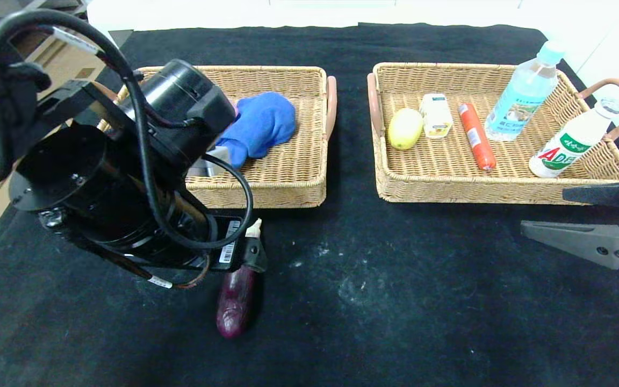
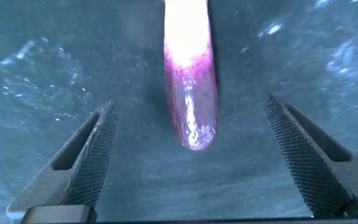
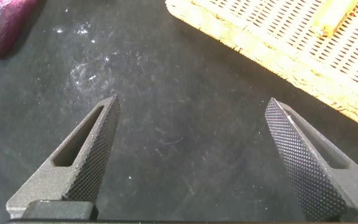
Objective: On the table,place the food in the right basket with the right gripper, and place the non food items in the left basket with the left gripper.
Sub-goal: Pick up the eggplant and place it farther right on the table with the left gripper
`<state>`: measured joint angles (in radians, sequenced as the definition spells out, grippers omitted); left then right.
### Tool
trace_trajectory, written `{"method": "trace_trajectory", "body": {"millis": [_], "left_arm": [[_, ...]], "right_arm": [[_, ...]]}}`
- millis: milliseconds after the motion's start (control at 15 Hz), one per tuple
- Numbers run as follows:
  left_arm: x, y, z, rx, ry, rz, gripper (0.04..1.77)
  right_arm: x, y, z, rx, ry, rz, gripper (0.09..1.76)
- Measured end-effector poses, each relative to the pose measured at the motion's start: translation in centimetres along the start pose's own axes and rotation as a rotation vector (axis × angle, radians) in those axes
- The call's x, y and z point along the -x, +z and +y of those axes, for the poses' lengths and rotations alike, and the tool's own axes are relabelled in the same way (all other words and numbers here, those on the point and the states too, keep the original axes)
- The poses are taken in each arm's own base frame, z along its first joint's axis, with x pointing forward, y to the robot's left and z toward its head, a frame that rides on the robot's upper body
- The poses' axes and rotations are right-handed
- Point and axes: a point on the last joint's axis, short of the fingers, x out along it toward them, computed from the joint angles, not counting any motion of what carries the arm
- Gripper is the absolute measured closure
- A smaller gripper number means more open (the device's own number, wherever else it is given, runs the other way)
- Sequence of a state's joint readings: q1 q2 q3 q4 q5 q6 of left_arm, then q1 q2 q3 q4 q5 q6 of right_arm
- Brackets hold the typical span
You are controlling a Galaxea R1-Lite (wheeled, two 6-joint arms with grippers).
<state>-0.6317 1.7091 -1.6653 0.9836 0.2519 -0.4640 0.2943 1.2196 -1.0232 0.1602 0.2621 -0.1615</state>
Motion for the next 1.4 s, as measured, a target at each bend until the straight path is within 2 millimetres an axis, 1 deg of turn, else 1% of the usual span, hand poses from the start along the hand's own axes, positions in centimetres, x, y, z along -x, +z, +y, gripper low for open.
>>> {"method": "trace_trajectory", "body": {"millis": [400, 667, 1000, 1400], "left_arm": [[-2.6, -0.4, -0.5, -0.018, 0.035, 0.077, 0.09], [-3.9, -0.4, -0.8, 0.003, 0.057, 0.107, 0.09], [-5.0, -0.2, -0.9, 0.005, 0.073, 0.129, 0.09], [-5.6, -0.1, -1.1, 0.002, 0.080, 0.140, 0.09]], "right_arm": [[0.0, 0.0, 0.0, 0.000, -0.002, 0.000, 0.14], [0.0, 0.0, 0.0, 0.000, -0.002, 0.000, 0.14], [0.0, 0.0, 0.0, -0.001, -0.002, 0.000, 0.14], [0.0, 0.0, 0.0, 0.000, -0.001, 0.000, 0.14]]}}
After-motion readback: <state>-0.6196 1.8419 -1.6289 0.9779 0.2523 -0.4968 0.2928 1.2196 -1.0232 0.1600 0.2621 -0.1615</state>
